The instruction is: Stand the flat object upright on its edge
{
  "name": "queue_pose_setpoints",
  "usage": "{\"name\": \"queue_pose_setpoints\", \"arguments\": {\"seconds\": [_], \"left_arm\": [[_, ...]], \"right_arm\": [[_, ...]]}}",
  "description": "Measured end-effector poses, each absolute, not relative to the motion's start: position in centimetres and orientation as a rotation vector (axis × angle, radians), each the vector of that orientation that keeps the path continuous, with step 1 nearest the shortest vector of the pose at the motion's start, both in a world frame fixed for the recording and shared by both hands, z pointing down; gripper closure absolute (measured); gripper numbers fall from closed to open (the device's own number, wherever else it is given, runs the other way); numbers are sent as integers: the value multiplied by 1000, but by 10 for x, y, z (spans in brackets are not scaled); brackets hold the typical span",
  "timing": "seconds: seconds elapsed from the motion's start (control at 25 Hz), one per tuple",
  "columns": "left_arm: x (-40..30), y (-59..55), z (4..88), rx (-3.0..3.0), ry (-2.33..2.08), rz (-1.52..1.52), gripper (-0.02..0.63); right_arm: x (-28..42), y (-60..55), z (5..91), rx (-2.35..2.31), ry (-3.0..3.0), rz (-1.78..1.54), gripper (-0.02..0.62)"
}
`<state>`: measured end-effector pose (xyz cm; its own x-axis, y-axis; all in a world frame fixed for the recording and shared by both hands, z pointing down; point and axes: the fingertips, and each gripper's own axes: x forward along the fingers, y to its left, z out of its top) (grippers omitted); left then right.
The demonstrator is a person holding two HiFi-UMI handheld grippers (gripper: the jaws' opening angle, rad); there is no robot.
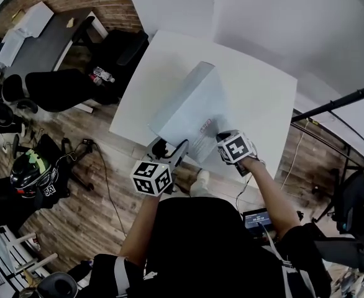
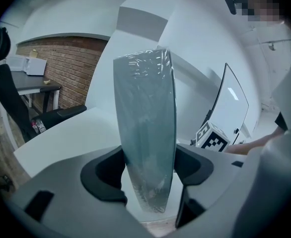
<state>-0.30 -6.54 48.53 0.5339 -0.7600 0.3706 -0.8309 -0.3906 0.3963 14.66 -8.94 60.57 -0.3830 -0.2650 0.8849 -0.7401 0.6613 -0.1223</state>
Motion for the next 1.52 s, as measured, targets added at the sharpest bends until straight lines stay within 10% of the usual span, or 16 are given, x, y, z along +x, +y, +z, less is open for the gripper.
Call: {"name": "queue_pose_setpoints", "arguments": {"seconds": [1.52], "left_arm": [[31, -68, 475, 2405, -1331, 282, 302]], "right_arm": [[110, -132, 443, 865, -2312, 344, 554]]}}
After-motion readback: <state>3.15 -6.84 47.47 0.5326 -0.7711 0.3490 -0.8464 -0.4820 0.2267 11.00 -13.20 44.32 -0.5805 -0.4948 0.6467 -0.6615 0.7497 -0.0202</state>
